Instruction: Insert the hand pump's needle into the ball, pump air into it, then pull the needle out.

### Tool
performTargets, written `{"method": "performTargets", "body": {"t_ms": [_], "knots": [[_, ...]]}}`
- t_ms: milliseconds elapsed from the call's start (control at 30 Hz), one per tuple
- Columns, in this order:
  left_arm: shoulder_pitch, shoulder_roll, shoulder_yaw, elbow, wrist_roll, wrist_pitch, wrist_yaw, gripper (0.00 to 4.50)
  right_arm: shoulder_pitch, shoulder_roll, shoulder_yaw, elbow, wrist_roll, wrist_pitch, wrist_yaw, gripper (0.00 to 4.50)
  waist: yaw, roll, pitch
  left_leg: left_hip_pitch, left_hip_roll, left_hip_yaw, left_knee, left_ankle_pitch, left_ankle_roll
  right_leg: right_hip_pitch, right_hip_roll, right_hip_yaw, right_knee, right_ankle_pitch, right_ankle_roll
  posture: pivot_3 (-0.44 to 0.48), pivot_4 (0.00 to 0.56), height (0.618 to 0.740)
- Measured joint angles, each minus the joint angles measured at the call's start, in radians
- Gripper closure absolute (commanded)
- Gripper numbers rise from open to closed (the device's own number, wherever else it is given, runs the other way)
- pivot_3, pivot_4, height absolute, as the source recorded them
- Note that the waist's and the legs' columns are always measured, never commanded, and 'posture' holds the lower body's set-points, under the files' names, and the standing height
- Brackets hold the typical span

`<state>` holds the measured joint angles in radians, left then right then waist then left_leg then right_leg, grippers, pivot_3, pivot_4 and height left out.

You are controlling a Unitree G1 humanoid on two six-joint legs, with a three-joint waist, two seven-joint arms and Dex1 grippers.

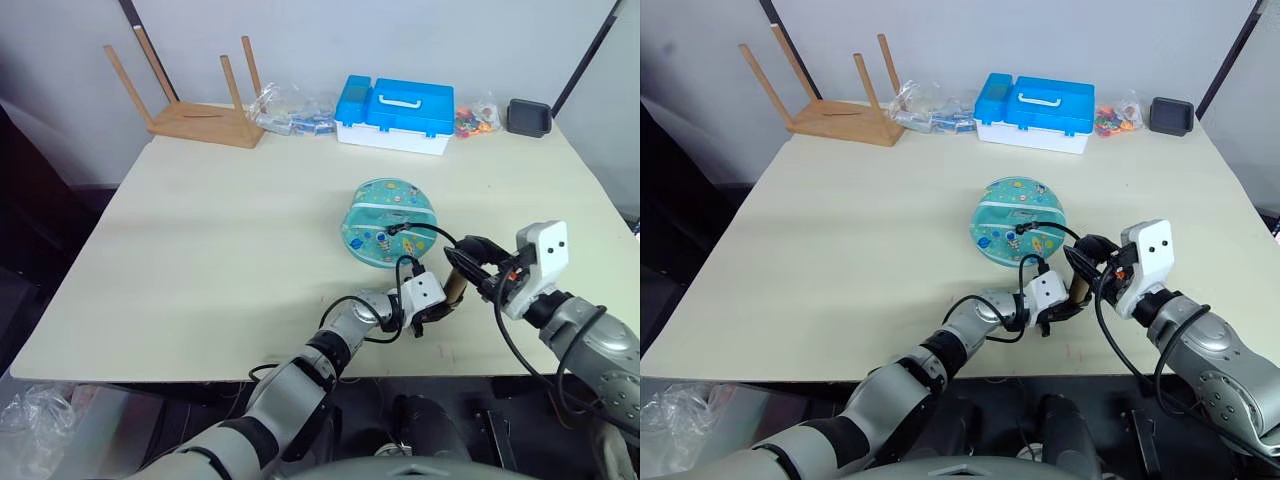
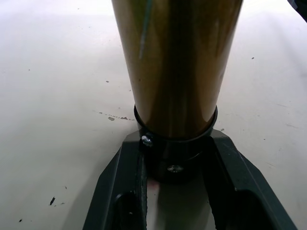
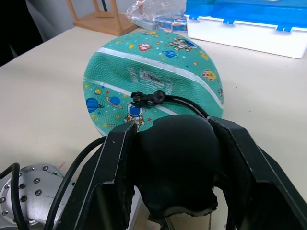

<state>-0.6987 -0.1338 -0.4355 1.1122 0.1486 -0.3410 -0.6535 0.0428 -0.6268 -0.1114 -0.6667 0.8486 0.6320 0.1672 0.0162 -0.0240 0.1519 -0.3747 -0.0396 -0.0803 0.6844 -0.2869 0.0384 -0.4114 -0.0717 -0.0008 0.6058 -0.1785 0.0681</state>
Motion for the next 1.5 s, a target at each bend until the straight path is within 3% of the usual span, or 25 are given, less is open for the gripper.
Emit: {"method": "performTargets", "body": {"t_ms": [167, 367, 567, 733, 1100, 1267, 1500], "knots": [[-0.003, 0.007, 0.012, -0.001, 0.005, -0.001, -0.006, 3.42, -0.046, -0.041, -0.112, -0.031, 0.145, 0.057, -0.014, 2.68, -0.001, 0.001, 0.001, -0.002, 0.000, 0.000, 0.000, 0.000, 0.000, -0.001, 0.000, 0.000, -0.001, 0.001, 0.001, 0.000, 0.150, 0.740], [-0.006, 0.008, 0.030, -0.003, 0.007, -0.001, -0.007, 3.42, -0.177, -0.228, -0.282, -0.064, 0.509, 0.101, -0.131, 2.68, 0.000, 0.004, 0.002, -0.005, 0.000, -0.001, -0.001, 0.000, 0.000, -0.004, -0.001, -0.001, -0.002, 0.002, -0.001, 0.000, 0.150, 0.740], [-0.006, 0.008, 0.033, -0.003, 0.014, -0.001, -0.021, 3.42, -0.201, -0.329, -0.351, -0.073, 0.665, 0.105, -0.178, 2.68, 0.001, 0.004, 0.002, -0.006, 0.000, 0.000, -0.001, -0.002, 0.003, -0.003, -0.001, -0.001, -0.004, 0.003, -0.003, 0.000, 0.150, 0.740], [-0.004, 0.010, 0.033, -0.002, 0.019, 0.000, -0.020, 3.42, -0.151, -0.304, -0.343, -0.082, 0.602, 0.087, -0.154, 2.68, 0.000, 0.001, 0.000, -0.004, 0.000, 0.000, -0.001, -0.002, 0.003, -0.002, -0.001, 0.000, -0.004, 0.003, -0.003, 0.000, 0.150, 0.740], [0.006, 0.009, 0.034, 0.011, 0.047, 0.010, -0.017, 3.42, 0.011, -0.103, -0.066, -0.010, 0.178, -0.012, -0.016, 2.68, 0.000, -0.008, -0.027, 0.000, 0.003, -0.001, -0.002, -0.003, 0.003, 0.001, 0.001, -0.002, -0.004, -0.001, -0.001, 0.000, 0.150, 0.740], [0.008, 0.008, 0.035, 0.018, 0.055, 0.012, -0.014, 3.42, 0.063, -0.017, 0.037, 0.084, 0.008, -0.079, 0.059, 2.68, -0.001, -0.008, -0.028, 0.013, 0.004, -0.001, -0.007, -0.003, 0.003, 0.011, 0.001, -0.002, -0.004, -0.005, -0.004, 0.000, 0.150, 0.740], [0.008, 0.007, 0.042, 0.017, 0.056, 0.008, -0.019, 3.42, 0.001, -0.013, -0.018, 0.094, 0.020, -0.021, 0.087, 2.69, -0.001, 0.000, -0.025, 0.013, 0.004, -0.001, -0.007, -0.003, 0.003, 0.010, 0.001, -0.003, -0.004, -0.005, -0.003, 0.000, 0.150, 0.740]]}}
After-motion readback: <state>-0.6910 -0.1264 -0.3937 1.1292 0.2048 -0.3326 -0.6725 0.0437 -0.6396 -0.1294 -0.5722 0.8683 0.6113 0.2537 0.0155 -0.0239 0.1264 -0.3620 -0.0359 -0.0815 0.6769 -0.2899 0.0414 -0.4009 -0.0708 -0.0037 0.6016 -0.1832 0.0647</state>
